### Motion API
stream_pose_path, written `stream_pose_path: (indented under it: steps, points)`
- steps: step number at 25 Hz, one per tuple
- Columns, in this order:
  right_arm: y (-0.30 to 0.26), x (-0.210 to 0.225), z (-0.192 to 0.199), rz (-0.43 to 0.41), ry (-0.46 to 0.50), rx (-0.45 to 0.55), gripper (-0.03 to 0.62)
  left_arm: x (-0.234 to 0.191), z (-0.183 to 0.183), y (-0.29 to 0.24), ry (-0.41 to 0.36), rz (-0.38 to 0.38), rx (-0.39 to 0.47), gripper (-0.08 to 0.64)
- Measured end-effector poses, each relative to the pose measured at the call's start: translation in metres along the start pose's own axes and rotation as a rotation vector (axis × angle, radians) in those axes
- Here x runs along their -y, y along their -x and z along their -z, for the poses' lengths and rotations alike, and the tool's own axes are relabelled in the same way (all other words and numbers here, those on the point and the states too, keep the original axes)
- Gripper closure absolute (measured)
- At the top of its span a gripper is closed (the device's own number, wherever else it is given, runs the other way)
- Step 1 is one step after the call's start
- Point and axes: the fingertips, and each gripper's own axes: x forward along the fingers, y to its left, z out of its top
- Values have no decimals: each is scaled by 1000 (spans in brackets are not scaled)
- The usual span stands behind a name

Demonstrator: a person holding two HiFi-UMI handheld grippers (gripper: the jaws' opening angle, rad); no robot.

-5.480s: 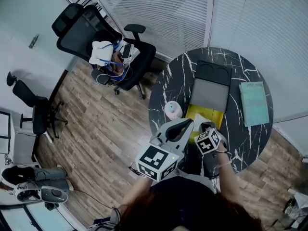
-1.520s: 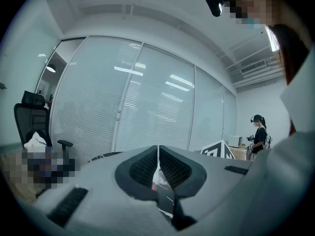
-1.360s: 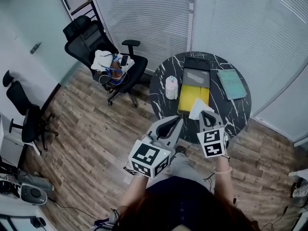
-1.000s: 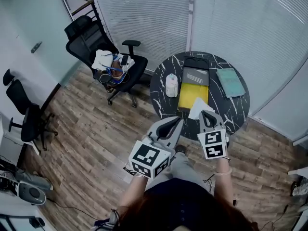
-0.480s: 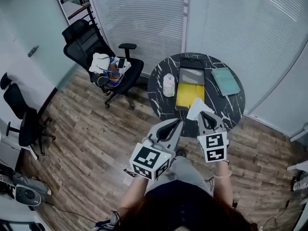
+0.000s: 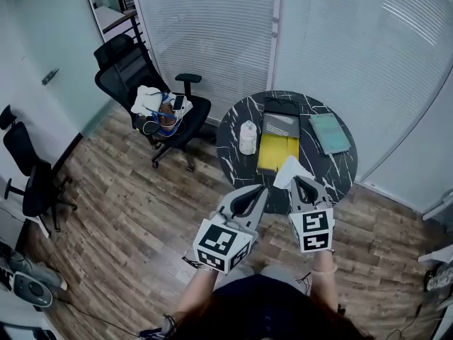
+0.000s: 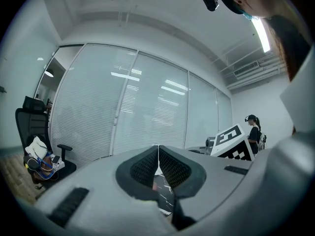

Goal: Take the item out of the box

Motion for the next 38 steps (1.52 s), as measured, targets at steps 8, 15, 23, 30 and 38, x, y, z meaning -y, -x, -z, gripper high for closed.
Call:
stream_pose_path:
  steps: [8, 15, 23, 30, 38]
  points:
    - [15, 4, -3, 2, -2, 20, 568, 11, 0, -4, 6, 6, 5, 534]
    - [43, 1, -5, -15, -1, 42, 568, 32, 1, 3, 7, -7, 4, 534]
    - [70, -7, -5, -49, 11, 54, 568, 55, 4, 15, 6, -26, -2, 534]
    - [94, -14, -10, -56, 17, 89, 568, 71, 8, 30, -1, -36, -6, 534]
    - [120, -22, -15, -61, 10, 130, 568, 83, 14, 40, -2, -42, -21, 534]
